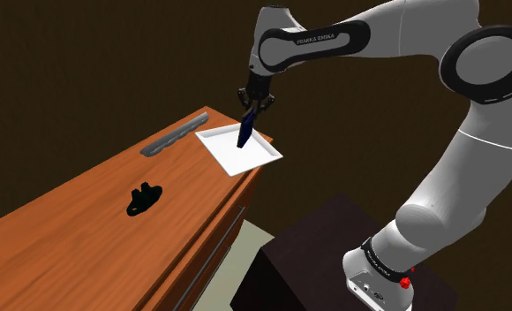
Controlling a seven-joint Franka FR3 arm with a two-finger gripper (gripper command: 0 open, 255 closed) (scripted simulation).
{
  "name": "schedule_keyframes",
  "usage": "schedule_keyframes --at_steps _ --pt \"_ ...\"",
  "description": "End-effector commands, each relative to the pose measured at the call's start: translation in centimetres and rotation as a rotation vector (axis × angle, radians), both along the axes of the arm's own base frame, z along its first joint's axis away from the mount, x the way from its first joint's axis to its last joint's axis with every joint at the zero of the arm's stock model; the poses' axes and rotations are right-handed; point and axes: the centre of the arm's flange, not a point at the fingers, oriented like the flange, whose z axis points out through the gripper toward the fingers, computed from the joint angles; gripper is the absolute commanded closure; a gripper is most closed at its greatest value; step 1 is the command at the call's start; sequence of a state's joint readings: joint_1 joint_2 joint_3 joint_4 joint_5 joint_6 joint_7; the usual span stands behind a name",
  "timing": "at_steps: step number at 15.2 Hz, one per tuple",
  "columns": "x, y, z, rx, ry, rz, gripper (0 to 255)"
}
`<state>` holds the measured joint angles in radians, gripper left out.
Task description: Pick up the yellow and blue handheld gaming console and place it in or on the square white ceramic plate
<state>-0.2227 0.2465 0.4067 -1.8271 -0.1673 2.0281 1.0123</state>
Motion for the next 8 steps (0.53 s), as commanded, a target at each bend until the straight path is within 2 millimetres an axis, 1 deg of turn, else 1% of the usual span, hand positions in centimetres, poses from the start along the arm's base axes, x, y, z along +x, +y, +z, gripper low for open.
schedule_keyframes --at_steps 1,2,8 --pt "-0.09 -0.03 -1.09 0.000 -0.001 0.000 255" --pt "-0.09 -0.03 -1.74 0.000 -0.001 0.000 255" --pt "-0.09 -0.03 -1.74 0.000 -0.001 0.000 255"
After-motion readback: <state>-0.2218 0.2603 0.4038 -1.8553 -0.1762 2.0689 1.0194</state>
